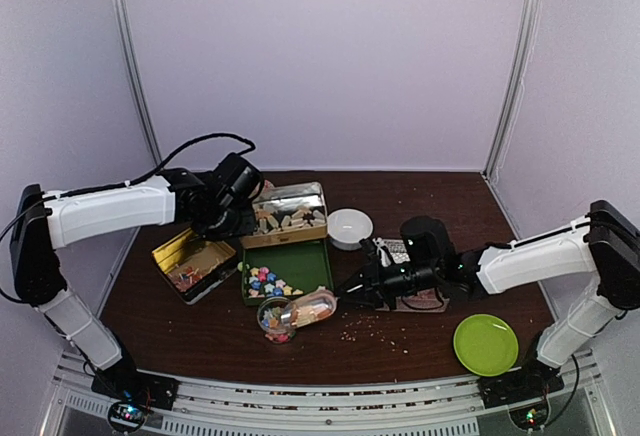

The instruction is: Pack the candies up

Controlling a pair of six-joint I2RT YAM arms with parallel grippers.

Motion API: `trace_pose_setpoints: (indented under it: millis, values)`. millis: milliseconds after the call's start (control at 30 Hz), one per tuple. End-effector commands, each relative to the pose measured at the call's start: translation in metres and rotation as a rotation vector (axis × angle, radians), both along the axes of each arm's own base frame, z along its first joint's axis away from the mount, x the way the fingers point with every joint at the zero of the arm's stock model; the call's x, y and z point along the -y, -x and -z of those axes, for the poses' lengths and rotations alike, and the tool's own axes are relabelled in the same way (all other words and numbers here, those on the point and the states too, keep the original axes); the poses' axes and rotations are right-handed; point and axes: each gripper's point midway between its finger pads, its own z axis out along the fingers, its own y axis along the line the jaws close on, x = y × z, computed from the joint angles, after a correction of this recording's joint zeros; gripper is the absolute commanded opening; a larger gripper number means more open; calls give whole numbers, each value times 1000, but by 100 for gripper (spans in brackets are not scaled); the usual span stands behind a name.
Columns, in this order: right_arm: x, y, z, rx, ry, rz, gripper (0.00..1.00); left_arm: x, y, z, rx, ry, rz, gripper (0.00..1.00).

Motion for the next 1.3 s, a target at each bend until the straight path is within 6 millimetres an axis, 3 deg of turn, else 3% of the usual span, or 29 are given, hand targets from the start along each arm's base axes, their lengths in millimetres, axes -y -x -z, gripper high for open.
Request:
trace_pose_setpoints:
  millis: [0, 300, 600, 933, 1133, 1267]
  values:
    - [-15, -12, -17, 61, -13, 22, 0, -13, -9, -23, 75, 57, -60, 0]
    - [-11, -19, -7, 158, 214, 11, 0, -29, -11, -23, 79, 51, -85, 0]
    - [-14, -20, -15, 259, 344, -20, 0, -31, -14, -19, 77, 49, -90, 0]
    - [-17, -20, -50, 436, 477, -41, 0, -30, -26, -19, 74, 38, -92, 0]
    - [12, -30, -91, 530, 438, 80, 0, -29, -44, -28, 84, 19, -94, 0]
    - [45, -34, -126, 614, 373, 208, 0, -24, -63, -40, 119, -6, -59, 0]
